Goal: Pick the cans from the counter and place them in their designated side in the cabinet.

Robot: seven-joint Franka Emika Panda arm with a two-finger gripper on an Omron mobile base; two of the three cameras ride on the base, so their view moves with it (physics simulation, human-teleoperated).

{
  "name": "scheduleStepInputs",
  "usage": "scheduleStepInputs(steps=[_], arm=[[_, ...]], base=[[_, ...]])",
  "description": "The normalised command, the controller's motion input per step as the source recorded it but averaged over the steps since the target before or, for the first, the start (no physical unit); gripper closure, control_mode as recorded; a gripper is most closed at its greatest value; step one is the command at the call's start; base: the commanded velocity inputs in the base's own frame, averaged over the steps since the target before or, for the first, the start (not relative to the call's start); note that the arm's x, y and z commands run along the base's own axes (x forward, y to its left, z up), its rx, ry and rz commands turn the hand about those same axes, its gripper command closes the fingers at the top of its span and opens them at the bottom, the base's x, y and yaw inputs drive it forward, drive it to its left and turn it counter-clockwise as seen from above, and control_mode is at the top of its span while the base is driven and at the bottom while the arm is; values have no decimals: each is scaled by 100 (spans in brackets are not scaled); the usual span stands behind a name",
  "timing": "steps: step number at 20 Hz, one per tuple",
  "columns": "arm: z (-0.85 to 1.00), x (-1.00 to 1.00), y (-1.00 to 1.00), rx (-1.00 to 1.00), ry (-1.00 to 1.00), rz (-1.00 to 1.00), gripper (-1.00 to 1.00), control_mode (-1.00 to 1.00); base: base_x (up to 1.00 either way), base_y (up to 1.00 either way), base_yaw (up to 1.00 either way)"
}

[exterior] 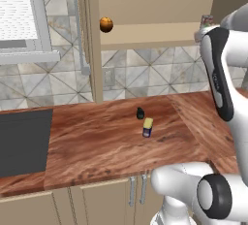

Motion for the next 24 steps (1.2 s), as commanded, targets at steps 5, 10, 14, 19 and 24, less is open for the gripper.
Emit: scheduleStepInputs(steps=[5, 10, 14, 19, 24], arm=[[0, 47, -10, 0, 0, 0, 100, -100], [0, 44, -16, 0, 0, 0, 100, -100], [0, 48, -15, 0, 0, 0, 100, -100], [0, 46, -15, 1, 4, 0, 100, -100], [0, 39, -15, 1, 6, 0, 100, -100]], base=[[0, 0, 0], [0, 0, 0], [0, 0, 0], [0, 0, 0], [0, 0, 0]])
